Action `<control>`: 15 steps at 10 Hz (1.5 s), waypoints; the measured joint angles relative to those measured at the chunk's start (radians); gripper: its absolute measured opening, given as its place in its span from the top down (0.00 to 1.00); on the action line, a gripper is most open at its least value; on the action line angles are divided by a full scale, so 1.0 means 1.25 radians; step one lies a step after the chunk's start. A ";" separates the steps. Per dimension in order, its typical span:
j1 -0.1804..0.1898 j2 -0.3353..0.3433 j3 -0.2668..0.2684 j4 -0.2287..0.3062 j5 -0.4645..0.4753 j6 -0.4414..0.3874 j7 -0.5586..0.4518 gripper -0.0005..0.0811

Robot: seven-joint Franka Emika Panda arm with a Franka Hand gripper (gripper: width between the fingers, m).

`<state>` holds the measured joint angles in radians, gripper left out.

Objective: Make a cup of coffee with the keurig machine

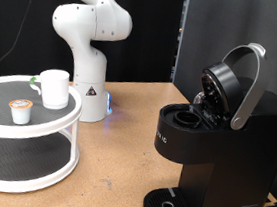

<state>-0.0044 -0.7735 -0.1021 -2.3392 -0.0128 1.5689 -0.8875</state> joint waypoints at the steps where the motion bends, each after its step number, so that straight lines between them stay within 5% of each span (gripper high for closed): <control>1: -0.001 0.008 -0.011 0.005 -0.009 -0.006 -0.021 0.01; 4: -0.001 0.007 -0.031 0.003 0.004 -0.004 -0.039 0.01; 9: -0.022 0.042 -0.140 0.005 -0.073 0.019 -0.121 0.01; 15: -0.025 0.051 -0.176 -0.003 -0.086 0.046 -0.184 0.01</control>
<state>-0.0362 -0.7099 -0.3216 -2.3433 -0.1199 1.6267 -1.1174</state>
